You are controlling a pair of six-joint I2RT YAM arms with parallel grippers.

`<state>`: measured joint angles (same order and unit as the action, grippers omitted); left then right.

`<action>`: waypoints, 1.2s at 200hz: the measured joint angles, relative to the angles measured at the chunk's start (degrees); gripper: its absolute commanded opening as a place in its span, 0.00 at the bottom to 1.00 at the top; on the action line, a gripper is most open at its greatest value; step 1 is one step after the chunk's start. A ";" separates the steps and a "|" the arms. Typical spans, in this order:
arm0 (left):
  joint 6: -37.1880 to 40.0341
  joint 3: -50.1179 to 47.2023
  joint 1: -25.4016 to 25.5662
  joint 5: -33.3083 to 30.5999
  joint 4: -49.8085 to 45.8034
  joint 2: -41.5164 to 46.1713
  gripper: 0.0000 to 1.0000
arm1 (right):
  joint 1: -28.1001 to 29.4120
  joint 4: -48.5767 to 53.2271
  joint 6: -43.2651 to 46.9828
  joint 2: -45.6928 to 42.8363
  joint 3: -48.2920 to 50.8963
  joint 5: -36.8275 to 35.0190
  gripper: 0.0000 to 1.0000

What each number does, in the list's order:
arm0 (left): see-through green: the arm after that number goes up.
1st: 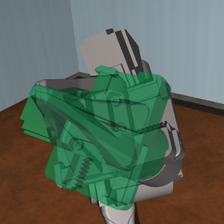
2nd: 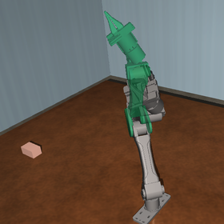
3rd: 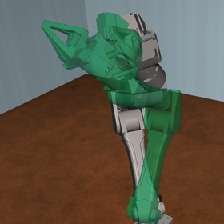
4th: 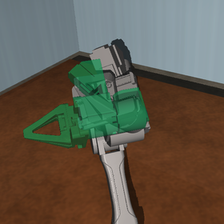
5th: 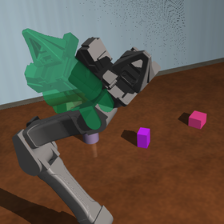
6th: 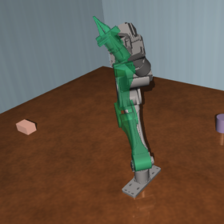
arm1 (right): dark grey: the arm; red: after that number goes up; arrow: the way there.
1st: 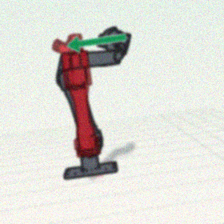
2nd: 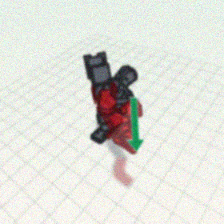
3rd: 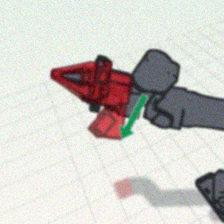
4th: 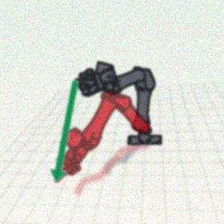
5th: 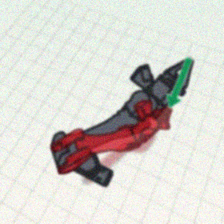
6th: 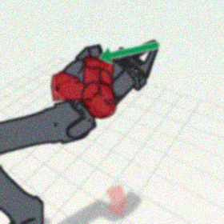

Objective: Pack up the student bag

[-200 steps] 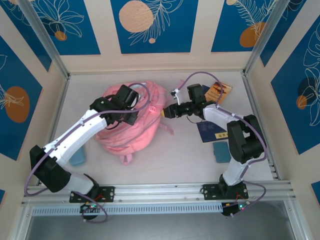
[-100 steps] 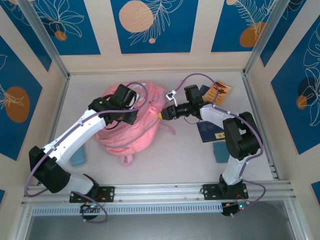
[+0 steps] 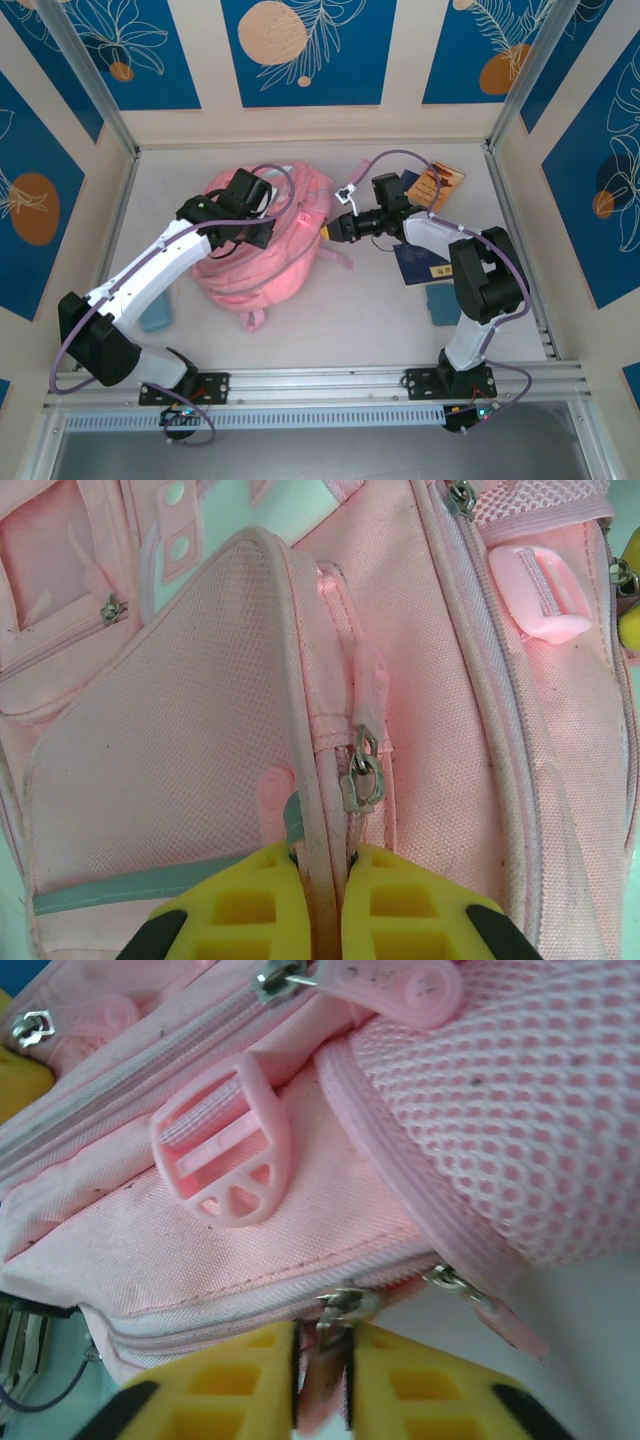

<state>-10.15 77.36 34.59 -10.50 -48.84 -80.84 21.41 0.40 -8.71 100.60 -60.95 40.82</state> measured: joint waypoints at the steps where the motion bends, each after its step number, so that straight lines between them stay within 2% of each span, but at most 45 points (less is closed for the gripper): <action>1: 0.00 -0.02 0.00 0.00 0.02 0.00 0.00 | 0.00 0.02 -0.02 0.00 0.00 -0.04 0.14; 26: -0.33 -0.46 -0.04 0.07 0.15 0.24 0.00 | 0.09 0.55 0.09 0.00 0.00 -1.31 0.05; 50: -0.90 -0.72 -0.04 0.04 0.46 0.24 0.00 | 0.98 2.03 0.92 -0.35 0.00 -4.35 0.01; 98: -5.35 -0.81 -0.04 0.00 0.52 -0.61 0.00 | 5.79 4.68 4.83 -8.22 3.91 -15.91 0.00; 130: -9.57 0.09 -0.02 0.74 2.34 -4.85 0.00 | 10.97 6.38 6.45 -13.03 7.21 -23.15 0.00; 167: -13.64 1.79 0.02 3.19 5.03 -9.40 0.00 | 16.44 6.12 5.42 -14.62 11.37 -26.84 0.00; 193: -15.43 2.21 0.00 5.03 6.01 -10.78 0.25 | 17.77 3.96 2.84 -14.78 13.57 -27.47 0.00; 218: -15.54 2.99 -0.94 7.61 6.80 -10.62 0.48 | 15.41 2.89 -0.50 -16.59 14.95 -27.50 0.00; 240: -11.80 3.06 -2.27 10.10 7.45 -8.72 0.59 | 11.02 2.54 -2.69 -18.03 14.91 -27.32 0.00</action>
<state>-21.96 80.42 32.32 -0.40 -41.39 -89.56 32.42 2.94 -11.40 82.56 -46.04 13.50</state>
